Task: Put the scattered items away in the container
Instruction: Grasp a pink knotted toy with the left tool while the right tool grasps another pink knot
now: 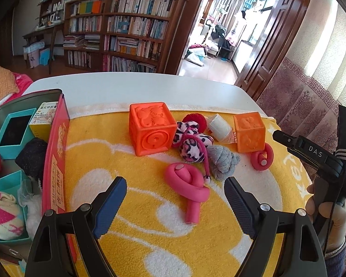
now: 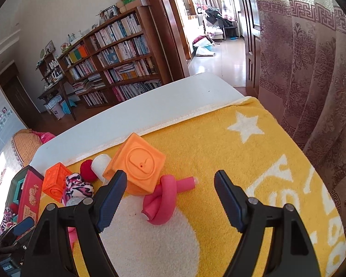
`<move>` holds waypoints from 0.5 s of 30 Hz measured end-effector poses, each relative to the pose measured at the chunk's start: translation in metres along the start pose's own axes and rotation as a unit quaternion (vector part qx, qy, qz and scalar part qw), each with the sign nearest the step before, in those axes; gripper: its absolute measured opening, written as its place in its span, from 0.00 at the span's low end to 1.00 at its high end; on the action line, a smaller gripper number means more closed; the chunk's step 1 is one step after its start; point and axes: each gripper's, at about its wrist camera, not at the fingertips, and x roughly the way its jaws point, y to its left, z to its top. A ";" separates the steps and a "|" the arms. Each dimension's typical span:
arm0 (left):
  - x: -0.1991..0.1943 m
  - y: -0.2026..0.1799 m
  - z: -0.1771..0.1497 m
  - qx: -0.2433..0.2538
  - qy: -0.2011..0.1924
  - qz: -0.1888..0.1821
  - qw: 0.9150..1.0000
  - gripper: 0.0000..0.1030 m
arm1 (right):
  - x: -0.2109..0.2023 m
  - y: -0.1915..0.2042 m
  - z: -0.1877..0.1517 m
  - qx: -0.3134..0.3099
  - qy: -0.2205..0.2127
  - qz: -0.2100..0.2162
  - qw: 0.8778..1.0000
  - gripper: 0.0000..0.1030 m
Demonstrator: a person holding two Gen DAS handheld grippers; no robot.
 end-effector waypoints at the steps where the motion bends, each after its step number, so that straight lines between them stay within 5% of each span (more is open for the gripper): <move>1: 0.001 0.002 -0.001 -0.002 0.001 0.003 1.000 0.86 | 0.003 0.000 -0.003 -0.004 0.005 -0.004 1.000 0.79; 15: 0.029 -0.013 -0.009 0.043 0.022 0.018 0.999 0.86 | 0.013 0.012 -0.012 -0.036 0.024 -0.015 0.999 0.79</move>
